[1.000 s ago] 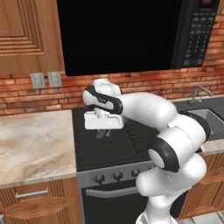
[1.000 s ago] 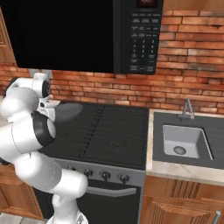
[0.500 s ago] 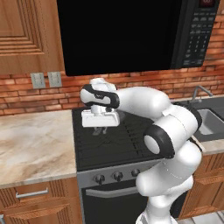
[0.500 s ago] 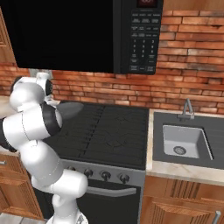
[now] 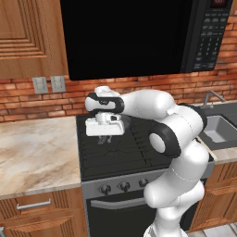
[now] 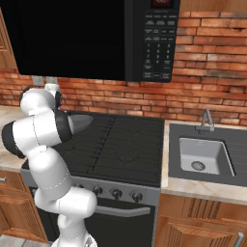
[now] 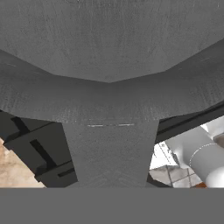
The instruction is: Place the pan on the rear left burner on the stove. Then place the tomato and the onion in the pan and turn on the rear left burner.
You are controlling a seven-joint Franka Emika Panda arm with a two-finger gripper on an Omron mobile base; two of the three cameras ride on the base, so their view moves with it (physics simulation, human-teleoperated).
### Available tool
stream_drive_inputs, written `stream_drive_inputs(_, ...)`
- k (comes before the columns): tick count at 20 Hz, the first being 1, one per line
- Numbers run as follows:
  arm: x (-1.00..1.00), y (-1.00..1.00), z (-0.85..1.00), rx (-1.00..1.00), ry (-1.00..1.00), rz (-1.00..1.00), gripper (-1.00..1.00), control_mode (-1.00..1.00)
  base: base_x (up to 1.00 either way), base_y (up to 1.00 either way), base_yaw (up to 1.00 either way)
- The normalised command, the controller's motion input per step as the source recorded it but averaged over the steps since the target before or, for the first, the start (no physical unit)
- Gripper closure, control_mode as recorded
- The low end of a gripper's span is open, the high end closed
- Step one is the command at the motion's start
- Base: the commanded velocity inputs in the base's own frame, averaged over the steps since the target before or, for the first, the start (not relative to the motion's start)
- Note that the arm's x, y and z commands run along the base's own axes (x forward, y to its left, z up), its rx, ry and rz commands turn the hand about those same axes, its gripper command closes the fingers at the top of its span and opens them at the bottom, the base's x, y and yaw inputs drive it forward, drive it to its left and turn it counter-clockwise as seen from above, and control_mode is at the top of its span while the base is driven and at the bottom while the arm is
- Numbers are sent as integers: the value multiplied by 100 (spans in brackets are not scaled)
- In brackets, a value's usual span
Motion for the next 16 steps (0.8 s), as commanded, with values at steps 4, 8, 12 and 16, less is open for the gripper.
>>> stream_drive_inputs(4,24,0,-16,6,0,7,100,-100,0,0,0)
stream_drive_inputs(8,18,0,-16,6,0,7,100,-100,0,0,0)
stream_drive_inputs(12,22,0,-17,6,0,5,100,-100,0,0,0)
stream_drive_inputs(16,27,2,-19,4,0,4,100,-100,0,0,0)
